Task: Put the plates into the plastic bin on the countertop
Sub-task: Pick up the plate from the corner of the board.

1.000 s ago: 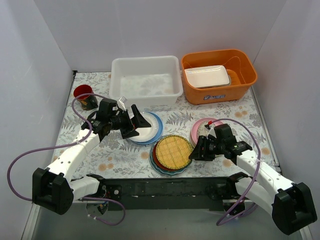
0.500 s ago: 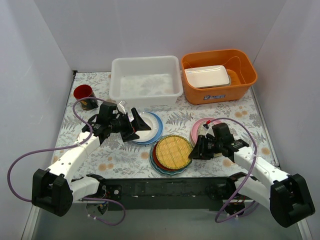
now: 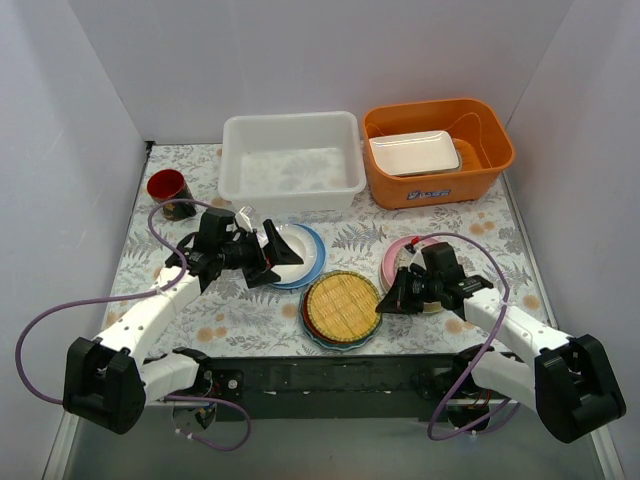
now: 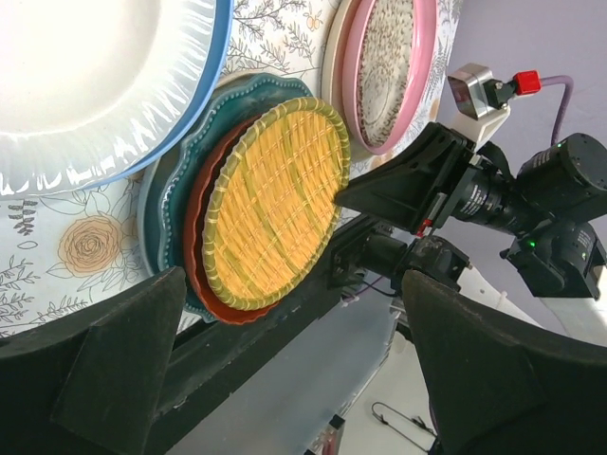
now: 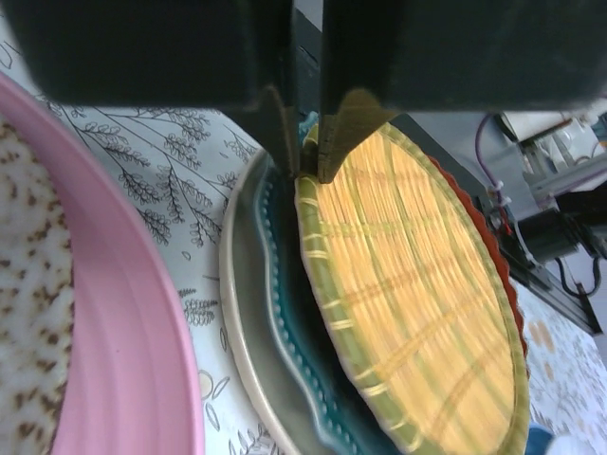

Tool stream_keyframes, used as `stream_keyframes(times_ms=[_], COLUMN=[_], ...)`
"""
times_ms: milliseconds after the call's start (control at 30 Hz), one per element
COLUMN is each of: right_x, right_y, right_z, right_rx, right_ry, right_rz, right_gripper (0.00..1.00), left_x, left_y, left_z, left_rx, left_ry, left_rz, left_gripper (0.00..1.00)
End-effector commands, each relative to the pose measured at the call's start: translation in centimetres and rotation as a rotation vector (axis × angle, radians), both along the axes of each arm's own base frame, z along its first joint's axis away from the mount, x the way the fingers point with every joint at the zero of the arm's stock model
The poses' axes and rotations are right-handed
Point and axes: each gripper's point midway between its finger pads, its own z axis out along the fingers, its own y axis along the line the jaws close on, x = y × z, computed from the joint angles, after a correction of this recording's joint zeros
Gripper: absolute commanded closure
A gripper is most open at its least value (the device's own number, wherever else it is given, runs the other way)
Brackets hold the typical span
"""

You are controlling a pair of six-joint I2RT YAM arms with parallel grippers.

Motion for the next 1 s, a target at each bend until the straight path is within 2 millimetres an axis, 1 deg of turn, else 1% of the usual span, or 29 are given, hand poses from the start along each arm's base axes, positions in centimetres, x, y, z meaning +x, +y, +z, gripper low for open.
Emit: stream_keyframes(times_ms=[0, 33, 100, 133, 233, 267, 433, 633, 667, 867, 967], right_x=[1.0, 1.1, 1.1, 1.4, 1.6, 1.8, 2.0, 2.3, 2.2, 2.5, 2.8], right_y=[0.5, 0.5, 0.4, 0.5, 0.6, 0.6, 0.9, 1.1, 0.9, 0.8, 1.0], right_z=[1.0, 1.2, 1.7, 2.3, 3.2, 3.8, 5.3, 6.1, 6.0, 6.9, 7.6], right_rx=[0.015, 0.012, 0.010, 0.014, 0.022, 0.028, 0.057, 0.070, 0.057, 0.063, 0.080], right_ry=[-0.045, -0.051, -0.055, -0.074, -0.089, -0.103, -0.127, -0.143, -0.132, -0.163, -0.187], right_rz=[0.006, 0.006, 0.008, 0.004, -0.002, -0.004, -0.014, -0.013, -0.019, -0.031, -0.041], right_gripper=[0.96, 0.99, 0.99, 0.99, 0.99, 0.99, 0.99, 0.99, 0.99, 0.99, 0.99], left_x=[-1.0, -1.0, -1.1, -1.1, -1.1, -1.1, -1.0, -0.9, -1.1, -1.6, -1.8], left_y=[-0.6, -0.6, -0.6, -0.6, -0.6, -0.6, -0.9, -1.3, -1.4, -1.5, -1.8], left_z=[0.9, 1.0, 1.2, 1.2, 1.3, 1.3, 1.5, 1.5, 1.6, 1.4, 1.7], left_rx=[-0.063, -0.066, -0.072, -0.073, -0.076, -0.077, -0.084, -0.091, -0.092, -0.089, -0.105], left_ry=[-0.019, -0.021, -0.030, -0.032, -0.039, -0.037, -0.035, -0.043, -0.047, -0.051, -0.065], left_rz=[-0.029, -0.029, -0.027, -0.026, -0.022, -0.023, -0.040, -0.044, -0.050, -0.049, -0.062], left_gripper=[0.02, 0.02, 0.02, 0.02, 0.02, 0.02, 0.02, 0.02, 0.02, 0.02, 0.02])
